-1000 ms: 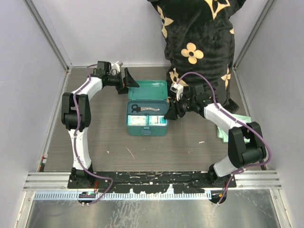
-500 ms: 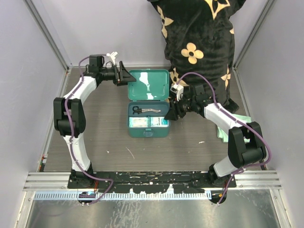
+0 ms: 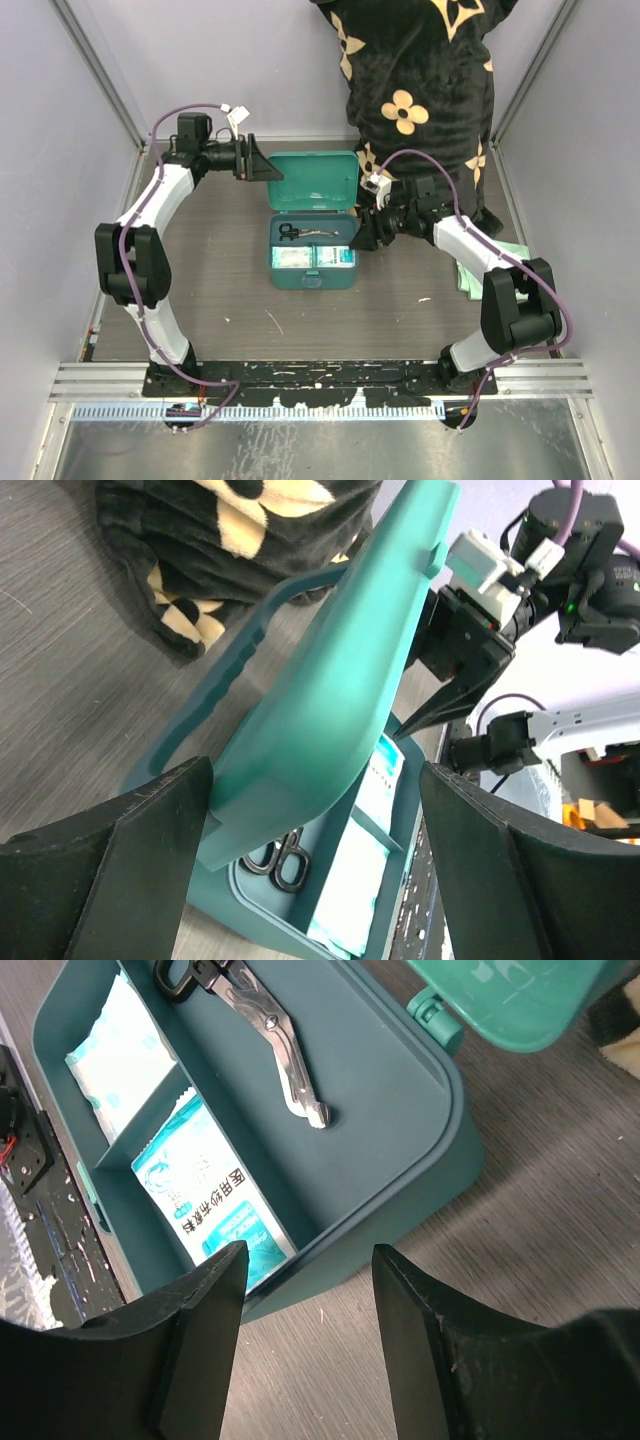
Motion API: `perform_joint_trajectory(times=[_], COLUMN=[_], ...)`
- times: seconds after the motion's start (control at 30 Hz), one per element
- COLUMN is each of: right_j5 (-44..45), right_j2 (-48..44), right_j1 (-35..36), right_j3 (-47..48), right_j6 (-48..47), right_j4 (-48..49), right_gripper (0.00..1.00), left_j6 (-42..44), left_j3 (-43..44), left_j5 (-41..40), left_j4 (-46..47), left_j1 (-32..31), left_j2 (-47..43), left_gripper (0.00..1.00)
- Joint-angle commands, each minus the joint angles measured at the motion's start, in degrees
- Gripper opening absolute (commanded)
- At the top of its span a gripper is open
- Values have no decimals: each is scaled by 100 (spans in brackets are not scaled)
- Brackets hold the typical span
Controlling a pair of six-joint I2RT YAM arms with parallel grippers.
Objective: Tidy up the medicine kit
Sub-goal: Close the medicine box at the center of the board.
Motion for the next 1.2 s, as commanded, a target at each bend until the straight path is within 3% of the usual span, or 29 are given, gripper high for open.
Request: perform_joint_trajectory(times=[0.0,0.37,0.57,0.87,1.0,1.17], right_j5=[-310,-542,-201,104,279,641], right_j2=[-411,-892,-1351,-1602,-1584,-1670], right_j1=[-115,-284,-290,-290,-249,85], right_j3=[284,273,183,239,245,27], right_j6=[18,-361,-961,-1842,-2042,-2117], right_j4=[73,-325,-916,-2218,-2617,-2387], right_gripper=[60,66,71,73,72,71], left_j6=[905,2377,2976,4212,4233,3748], left_j3=[-111,-495,-850,-1337,-1572,-1814], left_j5=[236,126,-97,-712,-1190,-1845], left_j4=[-378,-1556,-2142,-3438,-3575,-3074], left_j1=[-16,-111,-171,-313,-313,-309], left_j2=[-662,-1397,-1926,-2851,-3246,-3344], left_gripper=[87,87,93,95,98,99])
